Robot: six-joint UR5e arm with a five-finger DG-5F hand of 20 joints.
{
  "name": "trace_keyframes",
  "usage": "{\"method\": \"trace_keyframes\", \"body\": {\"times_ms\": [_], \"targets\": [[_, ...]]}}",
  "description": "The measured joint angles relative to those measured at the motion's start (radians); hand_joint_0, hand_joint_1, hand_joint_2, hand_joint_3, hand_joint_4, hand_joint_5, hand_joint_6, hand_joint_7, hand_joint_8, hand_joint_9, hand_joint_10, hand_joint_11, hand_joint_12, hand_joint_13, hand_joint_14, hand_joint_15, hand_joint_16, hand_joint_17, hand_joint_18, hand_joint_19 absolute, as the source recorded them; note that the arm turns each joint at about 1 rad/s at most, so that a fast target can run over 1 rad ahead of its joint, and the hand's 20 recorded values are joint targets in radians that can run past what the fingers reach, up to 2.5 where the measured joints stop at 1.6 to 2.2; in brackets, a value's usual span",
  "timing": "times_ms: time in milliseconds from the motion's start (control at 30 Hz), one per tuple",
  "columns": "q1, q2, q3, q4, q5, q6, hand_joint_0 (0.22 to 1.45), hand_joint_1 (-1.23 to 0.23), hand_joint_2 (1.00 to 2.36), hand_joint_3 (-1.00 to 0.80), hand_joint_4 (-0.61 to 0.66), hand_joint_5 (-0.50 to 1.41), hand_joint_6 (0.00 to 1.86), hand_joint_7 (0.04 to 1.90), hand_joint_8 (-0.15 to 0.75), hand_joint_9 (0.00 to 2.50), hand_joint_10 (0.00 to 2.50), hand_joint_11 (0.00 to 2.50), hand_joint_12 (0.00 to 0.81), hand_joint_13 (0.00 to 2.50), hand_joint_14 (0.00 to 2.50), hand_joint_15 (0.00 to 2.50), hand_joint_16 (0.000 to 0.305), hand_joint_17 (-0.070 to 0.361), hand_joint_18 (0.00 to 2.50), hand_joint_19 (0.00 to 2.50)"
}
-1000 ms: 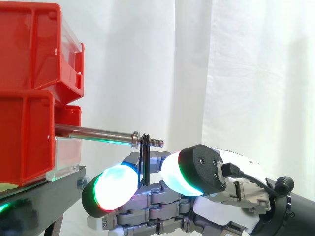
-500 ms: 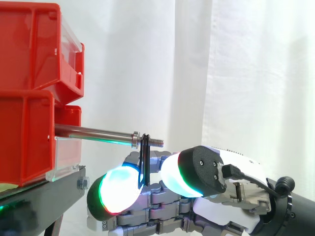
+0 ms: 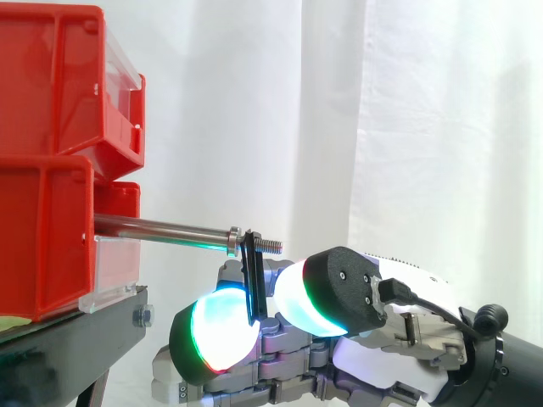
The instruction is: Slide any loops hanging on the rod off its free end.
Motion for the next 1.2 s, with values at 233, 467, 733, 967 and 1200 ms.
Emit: {"method": "trace_keyframes", "body": {"times_ms": [233,467,733,967,1200], "targets": [[-0.002,0.0,0.0,0.001,0.0,0.001,0.59,-0.51,1.01,-0.36,0.25,-0.13,0.54,1.31,0.335,0.66,0.0,0.14,0.355,0.57,0.0,0.0,0.049,0.111,0.63,0.05],[-0.002,0.0,0.0,0.001,0.0,0.0,0.59,-0.55,1.01,-0.36,0.26,-0.14,0.58,1.26,0.338,0.67,0.0,0.14,0.357,0.57,0.0,0.0,0.05,0.112,0.64,0.06],[-0.001,0.0,0.0,0.001,0.0,0.0,0.59,-0.57,1.01,-0.36,0.25,-0.15,0.65,1.18,0.338,0.67,0.0,0.15,0.356,0.58,0.0,0.0,0.05,0.113,0.65,0.07],[-0.001,0.0,0.0,0.001,0.0,0.0,0.59,-0.59,1.01,-0.34,0.23,-0.16,0.71,1.12,0.339,0.67,0.01,0.15,0.357,0.58,0.0,0.0,0.05,0.113,0.66,0.06],[-0.001,0.0,0.0,0.001,0.0,0.0,0.58,-0.64,1.02,-0.27,0.16,-0.18,0.8,1.05,0.328,0.67,0.01,0.15,0.356,0.58,0.0,0.0,0.051,0.114,0.66,0.06]]}}
